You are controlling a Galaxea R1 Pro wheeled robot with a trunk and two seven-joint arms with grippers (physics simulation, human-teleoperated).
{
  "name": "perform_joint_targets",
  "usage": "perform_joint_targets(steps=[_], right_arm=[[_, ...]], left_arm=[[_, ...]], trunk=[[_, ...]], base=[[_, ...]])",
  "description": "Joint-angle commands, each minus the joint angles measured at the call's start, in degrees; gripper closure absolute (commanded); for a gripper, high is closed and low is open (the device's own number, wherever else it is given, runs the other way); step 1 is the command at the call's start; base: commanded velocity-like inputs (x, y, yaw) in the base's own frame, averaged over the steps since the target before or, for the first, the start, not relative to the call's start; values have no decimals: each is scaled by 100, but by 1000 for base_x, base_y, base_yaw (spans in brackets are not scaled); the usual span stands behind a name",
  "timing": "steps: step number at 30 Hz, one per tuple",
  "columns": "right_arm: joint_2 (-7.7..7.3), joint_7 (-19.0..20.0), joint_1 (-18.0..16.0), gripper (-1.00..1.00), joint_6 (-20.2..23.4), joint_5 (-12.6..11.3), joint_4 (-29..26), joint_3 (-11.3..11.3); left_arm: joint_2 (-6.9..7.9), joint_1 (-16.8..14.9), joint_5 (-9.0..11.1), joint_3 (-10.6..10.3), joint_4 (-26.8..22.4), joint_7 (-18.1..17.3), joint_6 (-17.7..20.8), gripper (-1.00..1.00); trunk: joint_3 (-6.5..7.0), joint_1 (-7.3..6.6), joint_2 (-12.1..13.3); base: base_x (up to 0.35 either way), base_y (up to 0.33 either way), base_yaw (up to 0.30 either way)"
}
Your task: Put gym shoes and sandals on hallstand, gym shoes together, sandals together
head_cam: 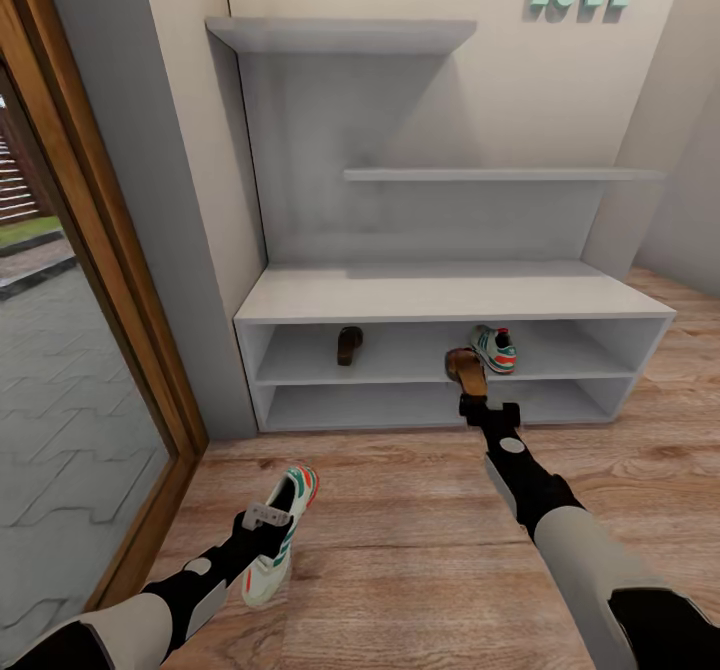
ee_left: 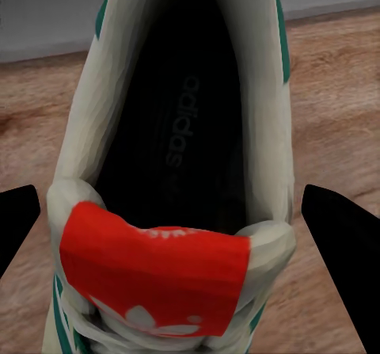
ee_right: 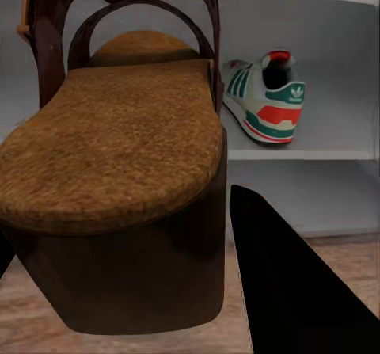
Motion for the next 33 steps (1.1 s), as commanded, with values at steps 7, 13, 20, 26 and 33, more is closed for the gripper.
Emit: perform_joint_targets(steps=[7,13,20,26,33], right_arm=[[-4,-67,-9,100,149,-17,-297,-3],[-7,-72,-10,100,162,-16,-267,-4],[-7,-68,-10,100,151,-16,-40,-3],[1,-67,-10,100,147,-19,0,-3],[18,-67,-11,100,131,-26,11,1]], left_arm=[[184,0,-6,13,52,15,-9,100],[242,0,162,12,53,270,12,100],[152,0,226,14,21,383,1193,100],[148,0,222,15,9,401,1827,100],[152,0,220,24,12,402,2027,100]], trunk=[[-1,0,0],[-1,0,0],[-1,0,0],[-1,0,0],[-1,0,0]], base=[[0,0,0],[0,0,0],[0,0,0],[0,0,0],[0,0,0]])
